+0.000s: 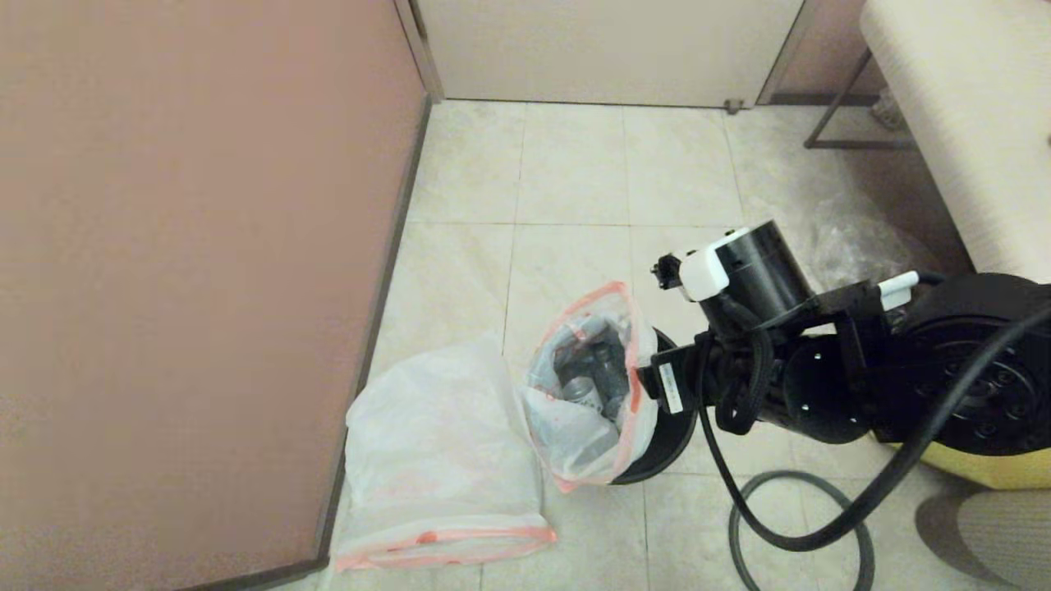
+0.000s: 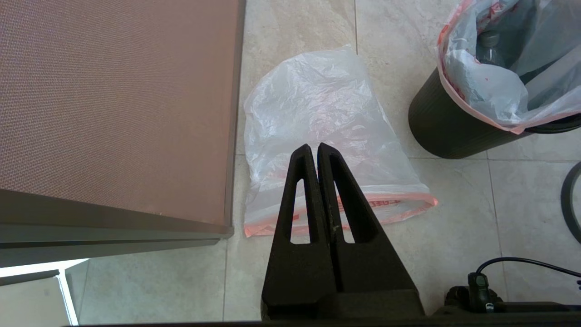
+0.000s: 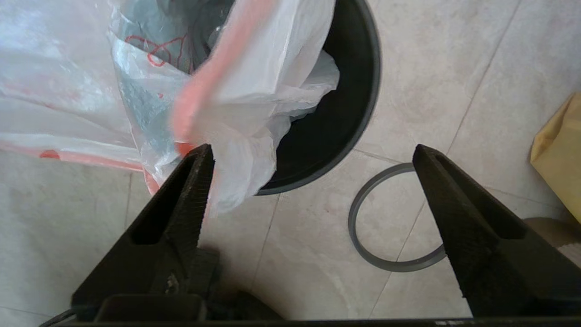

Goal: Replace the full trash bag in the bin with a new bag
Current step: Place the trash bag on the floor

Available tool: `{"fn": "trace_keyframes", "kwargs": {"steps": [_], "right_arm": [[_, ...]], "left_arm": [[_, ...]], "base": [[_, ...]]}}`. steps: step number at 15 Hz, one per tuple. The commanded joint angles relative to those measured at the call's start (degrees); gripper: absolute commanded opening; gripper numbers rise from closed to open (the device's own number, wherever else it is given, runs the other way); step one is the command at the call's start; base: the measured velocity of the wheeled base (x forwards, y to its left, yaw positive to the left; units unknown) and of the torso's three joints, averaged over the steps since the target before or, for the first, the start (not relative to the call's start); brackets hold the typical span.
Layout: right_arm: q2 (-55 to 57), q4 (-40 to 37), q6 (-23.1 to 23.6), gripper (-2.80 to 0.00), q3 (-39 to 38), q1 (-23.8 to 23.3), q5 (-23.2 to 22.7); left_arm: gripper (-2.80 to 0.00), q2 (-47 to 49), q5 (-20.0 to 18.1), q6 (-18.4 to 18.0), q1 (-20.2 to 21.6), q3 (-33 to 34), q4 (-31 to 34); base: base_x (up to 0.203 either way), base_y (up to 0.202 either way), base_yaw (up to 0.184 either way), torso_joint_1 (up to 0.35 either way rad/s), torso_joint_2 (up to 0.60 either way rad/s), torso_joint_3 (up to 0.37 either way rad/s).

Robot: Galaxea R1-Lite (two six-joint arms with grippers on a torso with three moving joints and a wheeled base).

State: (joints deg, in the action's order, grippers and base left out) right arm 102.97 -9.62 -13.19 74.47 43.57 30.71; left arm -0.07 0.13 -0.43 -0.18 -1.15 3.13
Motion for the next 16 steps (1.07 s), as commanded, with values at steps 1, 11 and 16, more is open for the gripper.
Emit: {"fn": "trace_keyframes", "kwargs": {"steps": [1, 11, 16], "right_arm": [[3.3, -0.1, 0.2, 0.00, 1.3, 0.3, 0.5], [-3.5, -1.3, 0.4, 0.00, 0.2, 6.4, 2.8], [7.5, 2.3, 0.4, 0.00, 0.8, 5.3, 3.0]], "left_arm": [[-2.80, 0.1, 0.0, 0.0, 0.0, 0.0, 0.0], [-2.80, 0.1, 0.0, 0.0, 0.0, 0.0, 0.0], [-2.80, 0.1, 0.0, 0.0, 0.0, 0.0, 0.0]], "base": [[0.000, 0.000, 0.000, 0.000, 0.00, 0.000], [0.000, 0.000, 0.000, 0.000, 0.00, 0.000], [0.000, 0.000, 0.000, 0.000, 0.00, 0.000]]}}
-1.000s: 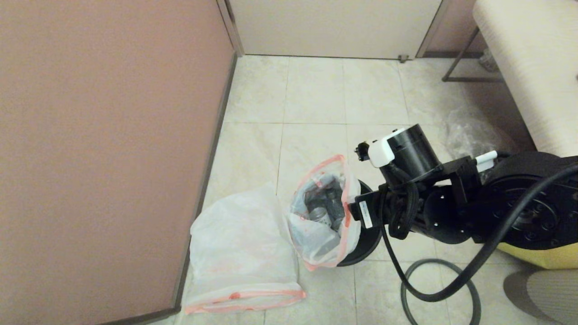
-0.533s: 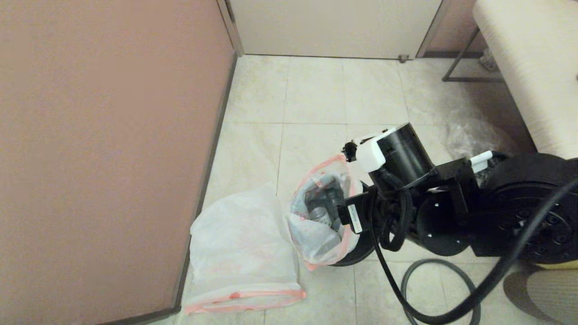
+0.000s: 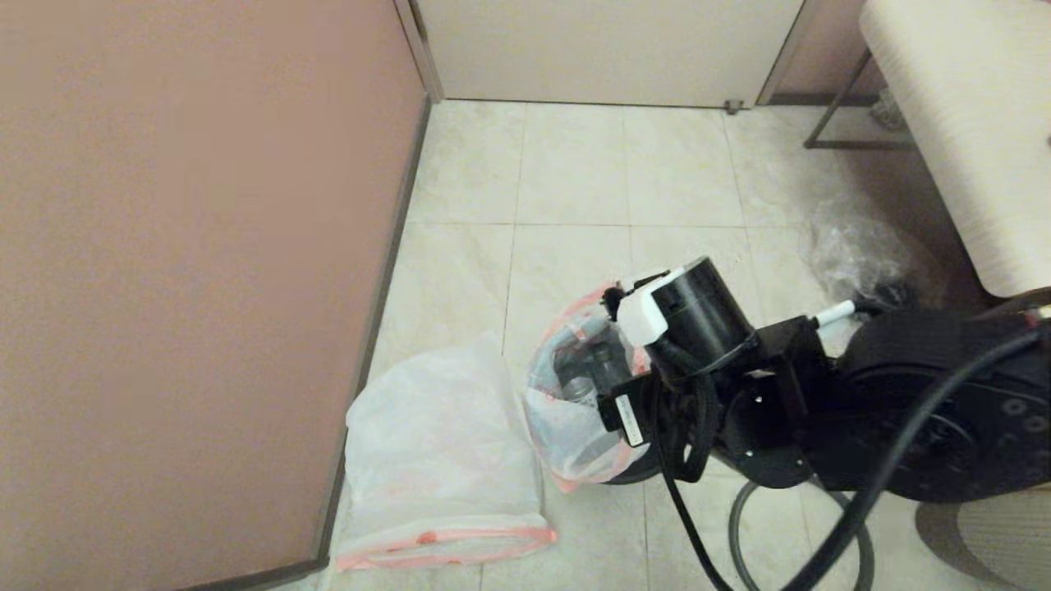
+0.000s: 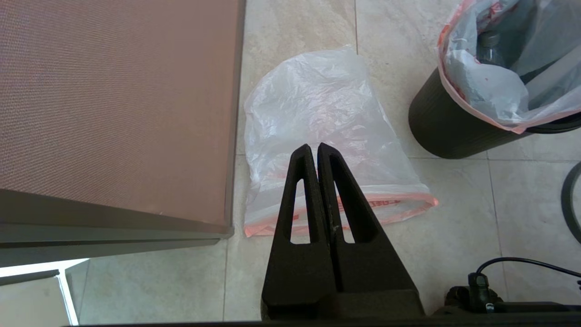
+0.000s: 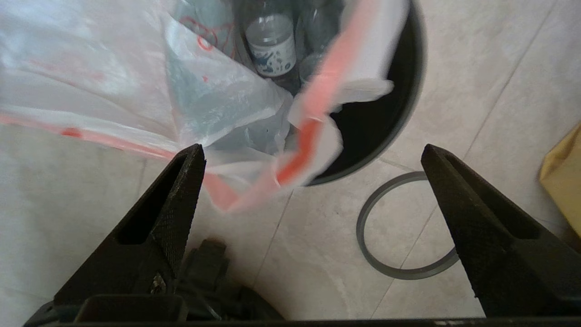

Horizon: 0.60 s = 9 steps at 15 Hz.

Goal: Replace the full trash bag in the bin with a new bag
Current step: Place the trash bag on the floor

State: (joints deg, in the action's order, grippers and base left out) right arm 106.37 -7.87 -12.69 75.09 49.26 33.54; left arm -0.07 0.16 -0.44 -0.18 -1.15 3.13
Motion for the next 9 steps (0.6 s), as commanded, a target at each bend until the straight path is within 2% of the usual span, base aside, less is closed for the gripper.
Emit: {"fn": "trace_keyframes", "kwargs": {"steps": [1, 6, 7, 9], "right_arm": [[6.3, 2.3, 0.1, 0.00, 0.5, -1.2, 0.3], [11.5, 4.9, 0.2, 0.00, 3.4, -9.7, 3.0], [11.8, 5.1, -0.1, -2.80, 3.4, -10.4, 3.0], [11.9, 6.2, 0.3, -2.80, 3.6, -10.6, 2.4]], "left_arm": [[-2.80, 0.1, 0.0, 0.0, 0.0, 0.0, 0.0], [-2.80, 0.1, 0.0, 0.0, 0.0, 0.0, -0.1], [-2.80, 0.1, 0.0, 0.0, 0.0, 0.0, 0.0], [-2.80, 0.1, 0.0, 0.0, 0.0, 0.0, 0.0]], "base": [[0.000, 0.000, 0.000, 0.000, 0.00, 0.000], [0.000, 0.000, 0.000, 0.000, 0.00, 0.000], [0.000, 0.000, 0.000, 0.000, 0.00, 0.000], [0.000, 0.000, 0.000, 0.000, 0.00, 0.000]]}}
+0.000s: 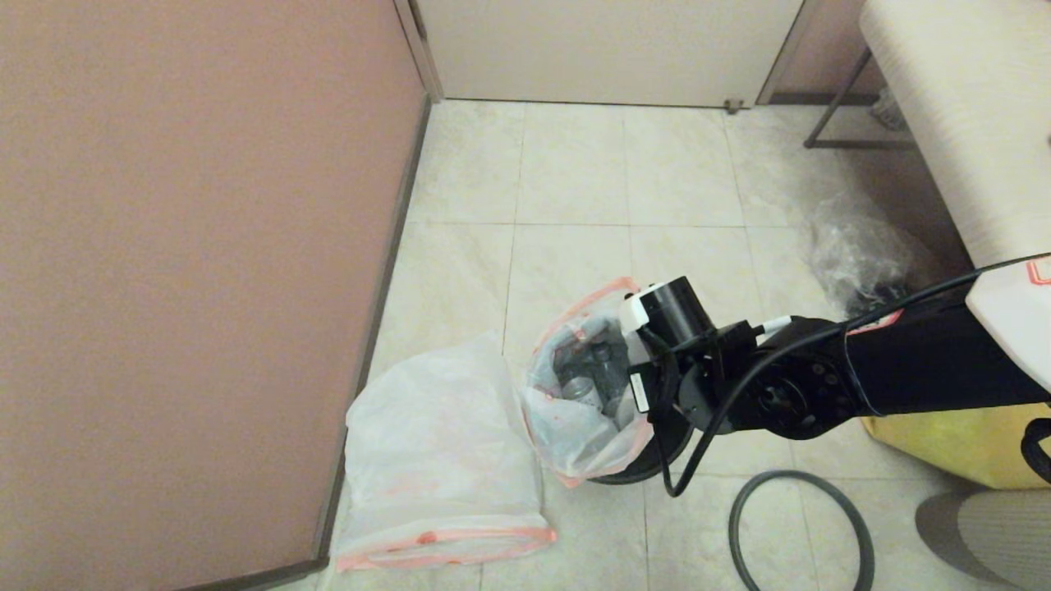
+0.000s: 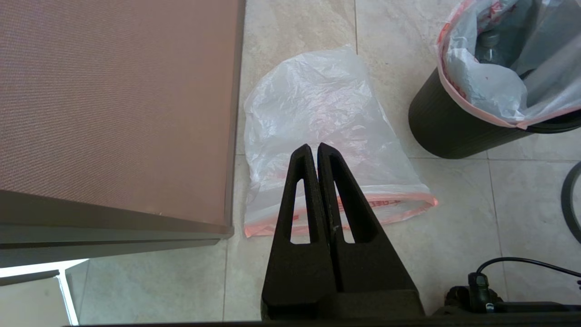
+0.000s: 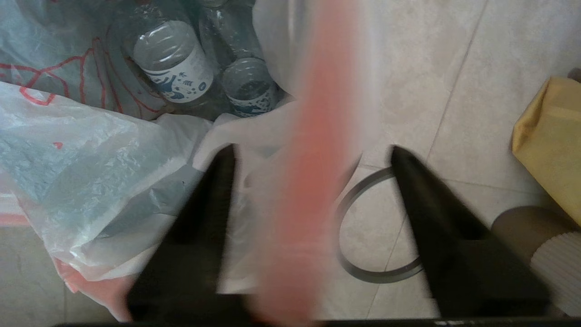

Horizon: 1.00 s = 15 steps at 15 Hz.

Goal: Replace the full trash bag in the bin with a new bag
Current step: Place the trash bag on the floor

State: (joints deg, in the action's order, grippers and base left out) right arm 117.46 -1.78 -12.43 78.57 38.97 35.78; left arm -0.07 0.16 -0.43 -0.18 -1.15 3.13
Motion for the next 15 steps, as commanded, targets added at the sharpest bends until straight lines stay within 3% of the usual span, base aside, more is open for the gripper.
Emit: {"fn": "trace_keyframes", "kwargs": {"steps": [1, 4, 9, 10, 12, 14, 15], "right_arm": [[0.8, 0.1, 0.1, -2.80, 0.8, -0.2, -0.7], [0.5, 0.1, -0.7, -2.80, 2.8, -0.7, -9.7], [-6.0, -7.1, -14.9, -2.80, 6.7, -2.8, -33.5], [-7.8, -9.5, -18.0, -2.80, 6.8, -3.3, -39.2], [-12.0, -15.5, -24.9, -2.80, 7.1, -6.2, -56.7], [-15.7, -20.4, -27.9, -2.80, 7.5, -10.6, -72.7], [-17.6, -21.5, -28.6, -2.80, 7.7, -11.4, -75.4]], "left_arm": [[-2.80, 0.1, 0.0, 0.0, 0.0, 0.0, 0.0], [-2.80, 0.1, 0.0, 0.0, 0.0, 0.0, 0.0], [-2.80, 0.1, 0.0, 0.0, 0.0, 0.0, 0.0], [-2.80, 0.1, 0.0, 0.0, 0.0, 0.0, 0.0], [-2.80, 0.1, 0.0, 0.0, 0.0, 0.0, 0.0], [-2.80, 0.1, 0.0, 0.0, 0.0, 0.0, 0.0], [-2.80, 0.1, 0.0, 0.0, 0.0, 0.0, 0.0]], "base": [[0.000, 0.000, 0.000, 0.000, 0.00, 0.000], [0.000, 0.000, 0.000, 0.000, 0.00, 0.000], [0.000, 0.000, 0.000, 0.000, 0.00, 0.000], [0.000, 0.000, 0.000, 0.000, 0.00, 0.000], [0.000, 0.000, 0.000, 0.000, 0.00, 0.000], [0.000, 0.000, 0.000, 0.000, 0.00, 0.000], [0.000, 0.000, 0.000, 0.000, 0.00, 0.000]]}}
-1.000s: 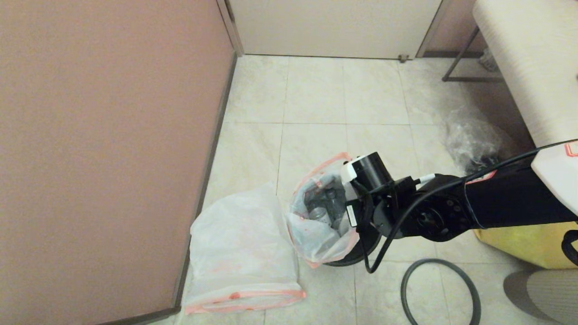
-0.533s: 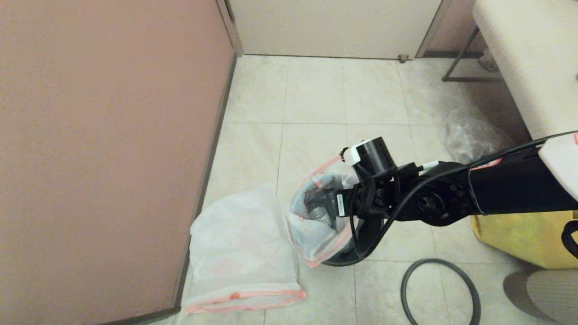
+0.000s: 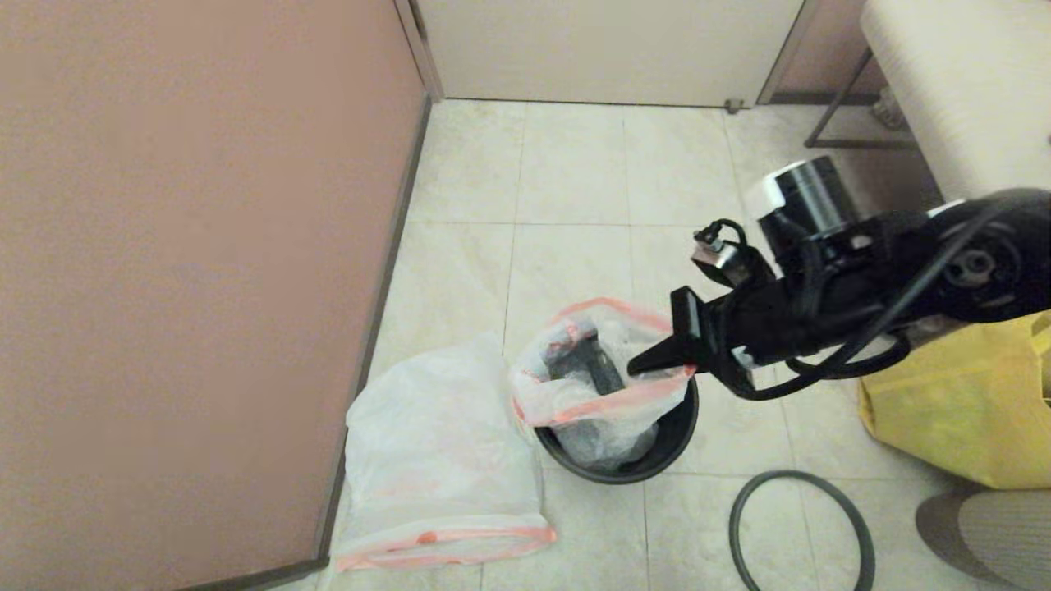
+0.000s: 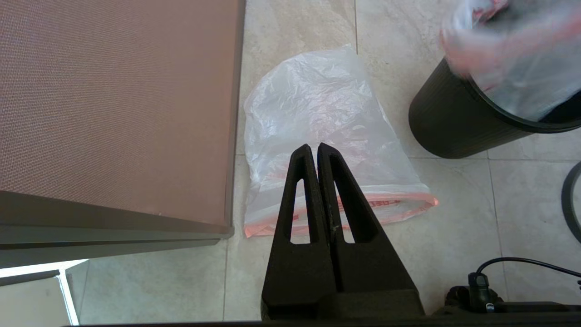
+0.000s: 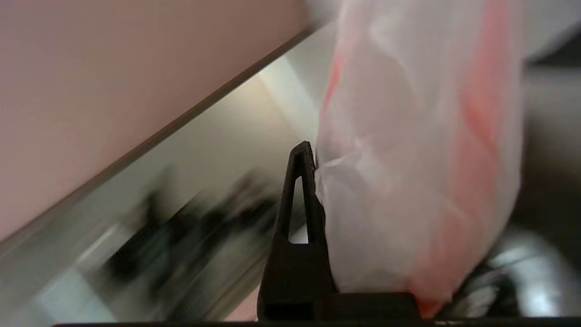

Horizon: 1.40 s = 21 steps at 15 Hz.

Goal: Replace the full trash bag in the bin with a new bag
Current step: Place the trash bag on the floor

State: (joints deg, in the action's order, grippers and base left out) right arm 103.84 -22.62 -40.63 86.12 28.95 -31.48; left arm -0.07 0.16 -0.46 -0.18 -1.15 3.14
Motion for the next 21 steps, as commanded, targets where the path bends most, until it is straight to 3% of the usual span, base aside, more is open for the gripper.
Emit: {"fn": "trace_keyframes", "kwargs": {"steps": [1, 9, 13, 16, 21], "right_arm": [[-5.6, -1.3, -0.9, -2.80, 0.9, -1.5, -9.1], [-10.0, -5.3, -4.1, -2.80, 21.3, 1.6, -9.1], [-16.2, -2.3, -3.7, -2.80, 27.9, -0.5, -8.9], [-21.0, 0.6, -2.9, -2.80, 28.0, -9.1, -8.9], [-21.3, 4.1, -2.6, -2.80, 27.9, -33.8, -7.8]], "left_arm": [[-2.80, 0.1, 0.0, 0.0, 0.0, 0.0, 0.0], [-2.80, 0.1, 0.0, 0.0, 0.0, 0.0, 0.0], [-2.80, 0.1, 0.0, 0.0, 0.0, 0.0, -0.1], [-2.80, 0.1, 0.0, 0.0, 0.0, 0.0, 0.0], [-2.80, 0.1, 0.0, 0.0, 0.0, 0.0, 0.0]], "base": [[0.000, 0.000, 0.000, 0.000, 0.00, 0.000], [0.000, 0.000, 0.000, 0.000, 0.00, 0.000], [0.000, 0.000, 0.000, 0.000, 0.00, 0.000], [0.000, 0.000, 0.000, 0.000, 0.00, 0.000], [0.000, 0.000, 0.000, 0.000, 0.00, 0.000]]}}
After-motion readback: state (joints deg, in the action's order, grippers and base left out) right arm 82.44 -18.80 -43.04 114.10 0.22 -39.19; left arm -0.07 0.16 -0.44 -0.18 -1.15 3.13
